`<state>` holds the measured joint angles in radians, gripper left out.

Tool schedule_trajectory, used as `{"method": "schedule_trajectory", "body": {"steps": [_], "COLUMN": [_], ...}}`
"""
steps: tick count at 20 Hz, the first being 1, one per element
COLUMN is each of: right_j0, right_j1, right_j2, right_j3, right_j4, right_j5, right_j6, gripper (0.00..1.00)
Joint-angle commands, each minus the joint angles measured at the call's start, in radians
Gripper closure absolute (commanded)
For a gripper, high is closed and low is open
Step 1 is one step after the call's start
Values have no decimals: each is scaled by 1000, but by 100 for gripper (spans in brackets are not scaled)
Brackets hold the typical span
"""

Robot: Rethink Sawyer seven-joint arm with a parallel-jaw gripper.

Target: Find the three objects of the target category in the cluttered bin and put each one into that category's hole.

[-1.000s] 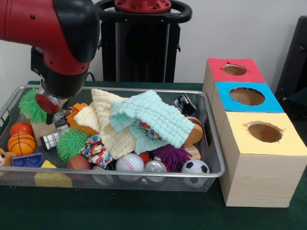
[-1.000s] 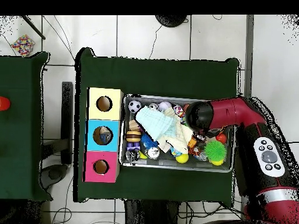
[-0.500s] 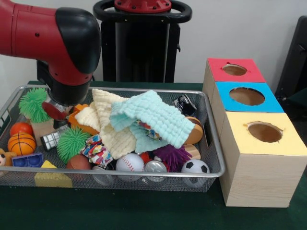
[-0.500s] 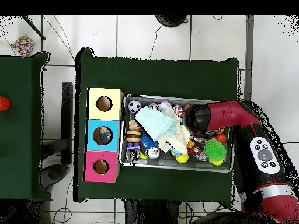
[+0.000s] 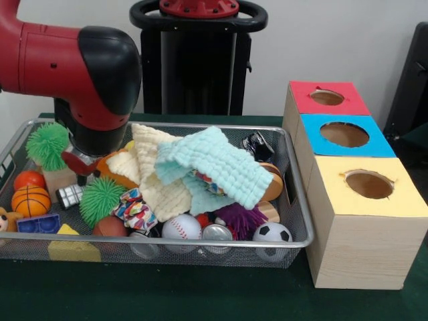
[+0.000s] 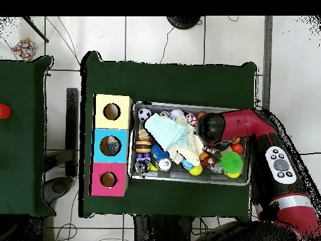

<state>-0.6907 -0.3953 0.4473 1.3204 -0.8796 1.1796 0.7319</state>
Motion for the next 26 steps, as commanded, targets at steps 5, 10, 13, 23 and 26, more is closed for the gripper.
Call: {"method": "schedule_trajectory", "body": {"steps": [5, 10, 13, 23, 26], "right_j0": [57, 85, 97, 63, 52], "right_j1": [58, 48, 48, 54, 57], "right_j2": [-72, -114, -137, -115, -97], "right_j3": [-107, -120, -123, -71, -54], "right_j4": [-121, -123, -123, -32, -16], "right_j5": [71, 128, 171, 199, 178], "right_j6": [-182, -183, -198, -203, -199], "gripper": [0, 0, 0, 0, 0]}}
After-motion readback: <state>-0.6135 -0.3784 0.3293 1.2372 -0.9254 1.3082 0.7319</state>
